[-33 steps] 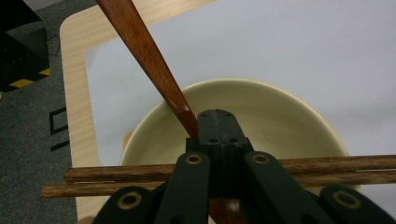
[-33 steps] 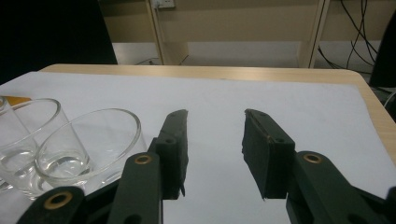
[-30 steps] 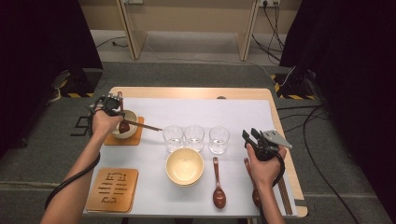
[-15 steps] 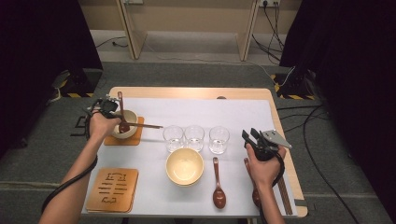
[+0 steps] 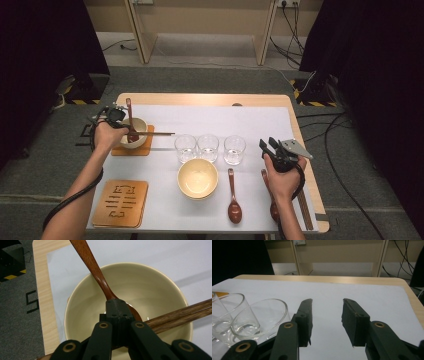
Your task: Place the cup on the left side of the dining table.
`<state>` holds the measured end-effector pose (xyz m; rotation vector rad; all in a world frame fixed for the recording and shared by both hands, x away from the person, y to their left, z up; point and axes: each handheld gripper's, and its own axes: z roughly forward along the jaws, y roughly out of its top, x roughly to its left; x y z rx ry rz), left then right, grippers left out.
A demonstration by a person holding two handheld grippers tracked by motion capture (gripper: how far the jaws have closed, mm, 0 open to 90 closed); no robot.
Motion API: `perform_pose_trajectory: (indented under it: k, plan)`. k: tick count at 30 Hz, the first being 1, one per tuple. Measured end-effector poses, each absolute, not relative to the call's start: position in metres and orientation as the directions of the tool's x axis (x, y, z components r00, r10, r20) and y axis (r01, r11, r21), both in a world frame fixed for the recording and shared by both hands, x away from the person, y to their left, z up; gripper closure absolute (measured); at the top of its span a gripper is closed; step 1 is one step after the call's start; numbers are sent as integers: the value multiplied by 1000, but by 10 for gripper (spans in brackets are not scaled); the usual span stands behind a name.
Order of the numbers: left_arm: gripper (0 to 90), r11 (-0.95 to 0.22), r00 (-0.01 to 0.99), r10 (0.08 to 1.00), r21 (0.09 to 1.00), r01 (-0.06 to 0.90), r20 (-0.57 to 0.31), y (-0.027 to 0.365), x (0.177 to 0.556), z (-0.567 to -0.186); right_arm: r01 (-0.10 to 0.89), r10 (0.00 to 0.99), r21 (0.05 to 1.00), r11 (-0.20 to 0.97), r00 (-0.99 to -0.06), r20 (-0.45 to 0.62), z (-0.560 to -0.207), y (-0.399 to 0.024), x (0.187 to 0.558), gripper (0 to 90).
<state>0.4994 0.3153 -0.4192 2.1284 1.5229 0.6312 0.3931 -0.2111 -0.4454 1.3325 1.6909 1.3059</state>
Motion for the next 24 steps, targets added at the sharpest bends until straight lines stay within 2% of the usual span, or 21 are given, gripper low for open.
perform_pose_trajectory:
  k: [12,20,24]
  plan:
    - [893,-282,283,954,609,741,97,319,498,-418,341,947,940,5,-303,105,-445,-211,393,604]
    - [894,-232,256,964,687,689,70,338,486,-403,340,948,941,3,-301,106,-444,-212,393,604]
    - [893,-199,207,975,725,660,79,358,476,-395,338,948,941,4,-301,104,-444,-212,392,604]
